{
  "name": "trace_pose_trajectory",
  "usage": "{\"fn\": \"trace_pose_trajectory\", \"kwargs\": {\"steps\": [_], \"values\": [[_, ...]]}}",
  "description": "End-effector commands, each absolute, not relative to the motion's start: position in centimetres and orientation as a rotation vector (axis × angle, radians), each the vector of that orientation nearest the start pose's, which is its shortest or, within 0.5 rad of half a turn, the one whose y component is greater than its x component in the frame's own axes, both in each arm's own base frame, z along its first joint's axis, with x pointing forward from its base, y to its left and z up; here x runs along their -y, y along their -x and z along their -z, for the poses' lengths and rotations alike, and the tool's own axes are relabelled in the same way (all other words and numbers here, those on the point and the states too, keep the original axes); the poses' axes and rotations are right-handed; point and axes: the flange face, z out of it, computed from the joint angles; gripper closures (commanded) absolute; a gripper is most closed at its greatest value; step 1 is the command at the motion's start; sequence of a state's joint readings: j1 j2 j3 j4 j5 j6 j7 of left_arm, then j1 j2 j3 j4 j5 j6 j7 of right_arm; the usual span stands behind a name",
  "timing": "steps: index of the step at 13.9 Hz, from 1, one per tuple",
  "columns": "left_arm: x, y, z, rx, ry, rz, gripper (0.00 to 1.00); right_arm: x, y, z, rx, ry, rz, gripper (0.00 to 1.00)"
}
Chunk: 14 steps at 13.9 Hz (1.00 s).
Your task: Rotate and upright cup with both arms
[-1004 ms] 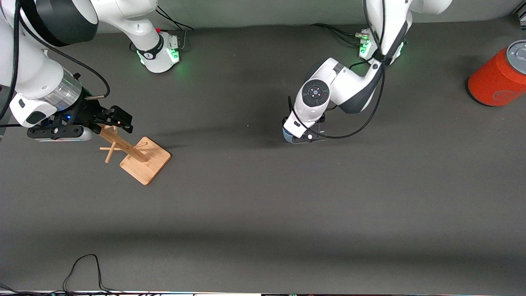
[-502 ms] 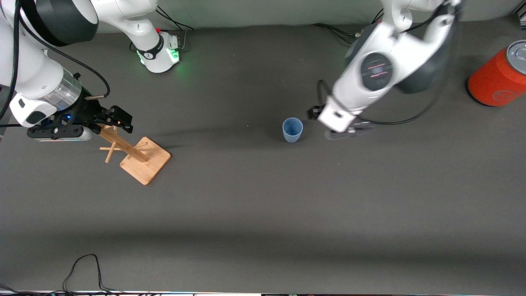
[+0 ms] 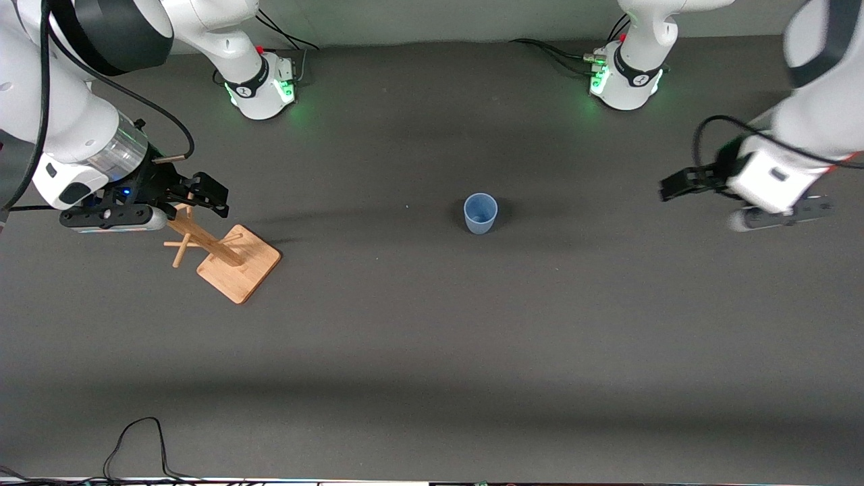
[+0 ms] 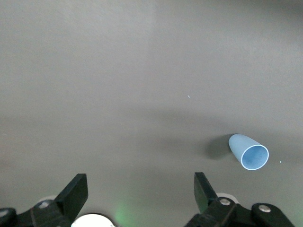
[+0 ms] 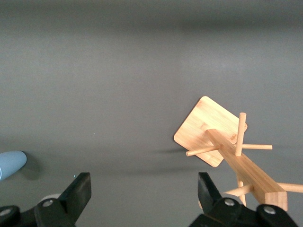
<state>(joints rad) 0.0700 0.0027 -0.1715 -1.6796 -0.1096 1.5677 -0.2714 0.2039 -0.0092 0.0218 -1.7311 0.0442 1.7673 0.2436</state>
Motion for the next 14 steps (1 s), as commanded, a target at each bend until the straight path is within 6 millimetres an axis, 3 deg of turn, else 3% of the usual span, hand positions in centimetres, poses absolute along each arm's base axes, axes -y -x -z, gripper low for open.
{"fn": "trace_pose_trajectory", "kwargs": {"steps": [1, 3, 6, 9, 14], "values": [[5.0, -54.8, -59.8, 0.224, 3.194, -0.164, 0.0, -13.3, -55.7, -57.4, -0.093, 3.097, 0.074, 0.0], [3.0, -54.7, -60.7, 0.181, 3.19, -0.162, 0.0, -13.4, -56.0, -57.3, -0.116, 3.11, 0.079, 0.0], [1.6, -54.6, -61.8, 0.162, 3.194, -0.152, 0.0, -14.3, -55.8, -57.2, -0.094, 3.112, 0.077, 0.0], [1.8, -55.2, -62.1, 0.155, 3.197, -0.122, 0.0, -14.3, -56.0, -57.2, -0.094, 3.111, 0.08, 0.0], [1.9, -56.5, -60.8, 0.131, 3.19, -0.111, 0.0, -14.3, -56.2, -57.3, -0.091, 3.121, 0.089, 0.0]]}}
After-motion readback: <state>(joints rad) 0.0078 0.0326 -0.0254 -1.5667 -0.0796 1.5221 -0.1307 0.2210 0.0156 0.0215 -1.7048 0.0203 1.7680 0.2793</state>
